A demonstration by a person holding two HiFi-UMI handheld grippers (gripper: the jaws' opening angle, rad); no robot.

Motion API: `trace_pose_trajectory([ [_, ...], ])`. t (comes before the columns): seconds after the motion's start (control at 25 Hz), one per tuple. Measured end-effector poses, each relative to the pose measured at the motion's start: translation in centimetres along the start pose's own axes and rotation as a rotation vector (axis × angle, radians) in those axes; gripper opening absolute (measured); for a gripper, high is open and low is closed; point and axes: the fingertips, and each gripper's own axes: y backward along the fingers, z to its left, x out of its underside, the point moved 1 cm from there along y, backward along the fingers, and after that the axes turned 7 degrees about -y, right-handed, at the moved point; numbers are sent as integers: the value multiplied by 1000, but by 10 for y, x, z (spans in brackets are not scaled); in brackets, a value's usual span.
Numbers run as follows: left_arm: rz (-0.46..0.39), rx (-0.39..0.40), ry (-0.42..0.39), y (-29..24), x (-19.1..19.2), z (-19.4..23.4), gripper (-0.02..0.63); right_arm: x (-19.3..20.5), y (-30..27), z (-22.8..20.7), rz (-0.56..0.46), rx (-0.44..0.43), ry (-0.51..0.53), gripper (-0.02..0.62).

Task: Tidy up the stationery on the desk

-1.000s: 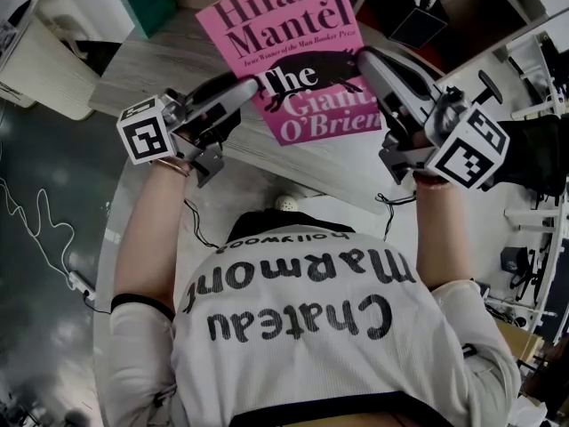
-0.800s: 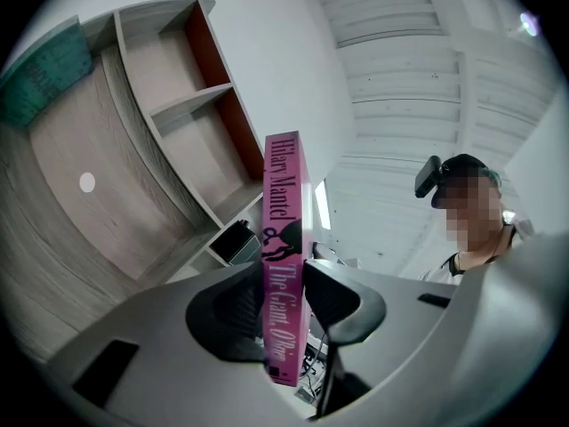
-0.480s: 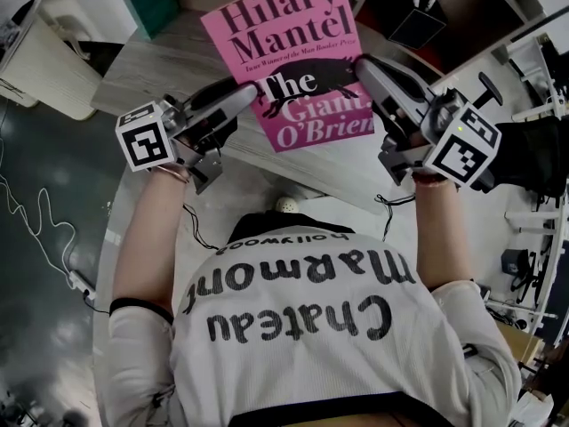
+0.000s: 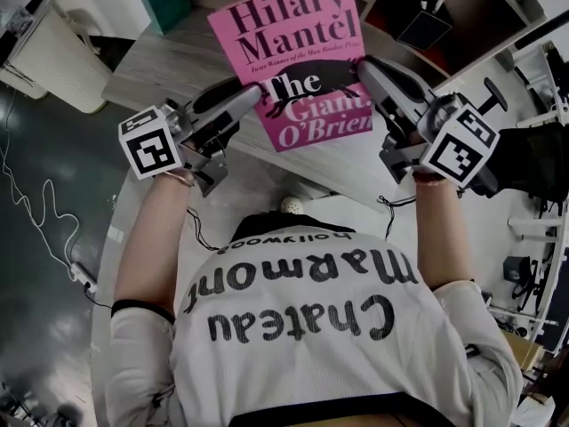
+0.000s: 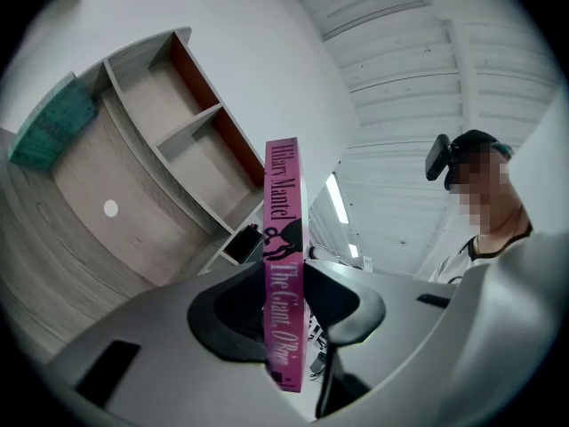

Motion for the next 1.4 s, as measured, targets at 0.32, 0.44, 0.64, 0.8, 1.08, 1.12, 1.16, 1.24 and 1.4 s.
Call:
trace_pose_trajectory([
  [0.32,-132,187,59,-20,11,6,144,-17,13,13,116,273,187,51],
  [0.44,-145,192,70,-7,11,14,144,-19,4,19,91,314,191,44],
  [0.64,-158,194,67,-1,9,19,144,-28,6,25,42,370,196,41],
  [0.8,-145,387,113,-18,11,16,143,-22,35,65,-17,639,255,38],
  [1.08,-170,248,124,-12,14,20,143,1,48,79,-2,738,254,21],
  [1.12,-178,218,118,-12,15,18,143,2,51,77,6,742,258,20],
  [1.16,-185,190,109,-12,15,16,143,3,53,76,15,745,260,18],
  [1.24,-193,137,86,-10,14,13,143,4,54,73,22,750,254,17],
  [1.4,-218,73,70,-5,13,10,143,7,52,67,-8,736,209,15],
])
